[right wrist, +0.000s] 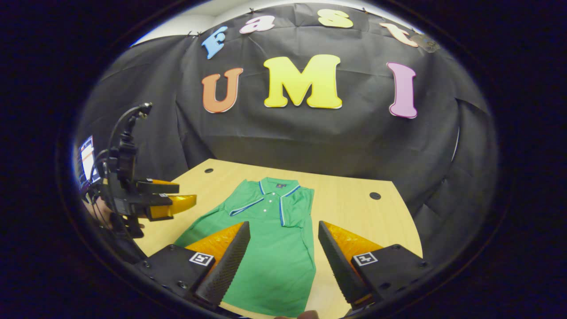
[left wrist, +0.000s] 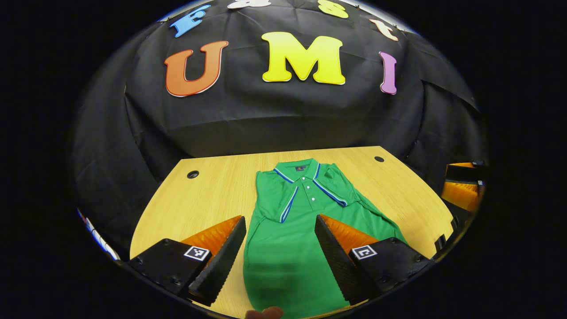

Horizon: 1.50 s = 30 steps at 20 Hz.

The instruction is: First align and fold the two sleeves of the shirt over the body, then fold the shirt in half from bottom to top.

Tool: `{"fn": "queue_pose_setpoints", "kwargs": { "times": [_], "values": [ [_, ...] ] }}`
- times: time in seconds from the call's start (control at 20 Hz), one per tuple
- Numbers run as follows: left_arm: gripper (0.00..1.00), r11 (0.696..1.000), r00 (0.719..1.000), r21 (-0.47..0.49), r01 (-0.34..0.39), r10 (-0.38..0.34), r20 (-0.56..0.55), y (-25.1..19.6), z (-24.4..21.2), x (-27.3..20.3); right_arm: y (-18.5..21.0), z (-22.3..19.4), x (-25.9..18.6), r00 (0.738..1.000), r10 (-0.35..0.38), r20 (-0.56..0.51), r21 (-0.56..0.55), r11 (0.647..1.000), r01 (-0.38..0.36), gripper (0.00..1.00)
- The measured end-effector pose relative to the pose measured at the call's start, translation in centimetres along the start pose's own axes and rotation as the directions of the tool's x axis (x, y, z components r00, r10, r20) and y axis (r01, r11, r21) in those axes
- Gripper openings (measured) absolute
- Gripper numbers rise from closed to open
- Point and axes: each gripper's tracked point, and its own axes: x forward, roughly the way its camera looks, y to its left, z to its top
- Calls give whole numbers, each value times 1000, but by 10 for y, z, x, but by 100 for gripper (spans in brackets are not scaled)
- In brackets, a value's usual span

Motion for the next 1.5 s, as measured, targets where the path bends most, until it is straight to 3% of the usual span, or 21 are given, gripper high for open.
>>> {"fn": "queue_pose_setpoints", "kwargs": {
  "times": [0.2, 0.35, 0.45, 0.55, 0.7, 0.85, 1.05, 1.5],
  "values": [
    [100, 998, 998, 36, 45, -43, -54, -2, -41, -39, 14, -59, -15, 990, 56, -127, -11, 998, -58, 99],
    [100, 996, 984, 41, 74, -66, -165, 4, -97, -60, 9, -98, -30, 976, 46, -214, -25, 998, -53, 99],
    [100, 994, 962, 22, 104, -95, -256, 6, -135, -75, 2, -121, -36, 966, 28, -257, -25, 999, -36, 98],
    [100, 990, 921, 4, 138, -127, -367, 6, -179, -84, -3, -148, -42, 950, 13, -310, -23, 999, -22, 99],
    [100, 991, 868, -15, 135, -126, -480, 11, -231, -97, -6, -185, -51, 920, 7, -391, -20, 1000, -17, 98],
    [100, 992, 848, -45, 116, -122, -516, 10, -230, -94, -9, -214, -55, 893, 6, -450, -24, 1000, -19, 99],
    [100, 995, 845, -31, 95, -97, -527, 23, -213, -91, -17, -243, -51, 861, -13, -509, -45, 999, -12, 98],
    [100, 994, 849, 12, 105, -83, -522, 20, -198, -80, -13, -265, -39, 828, 1, -561, -44, 999, -31, 96]
  ]
}}
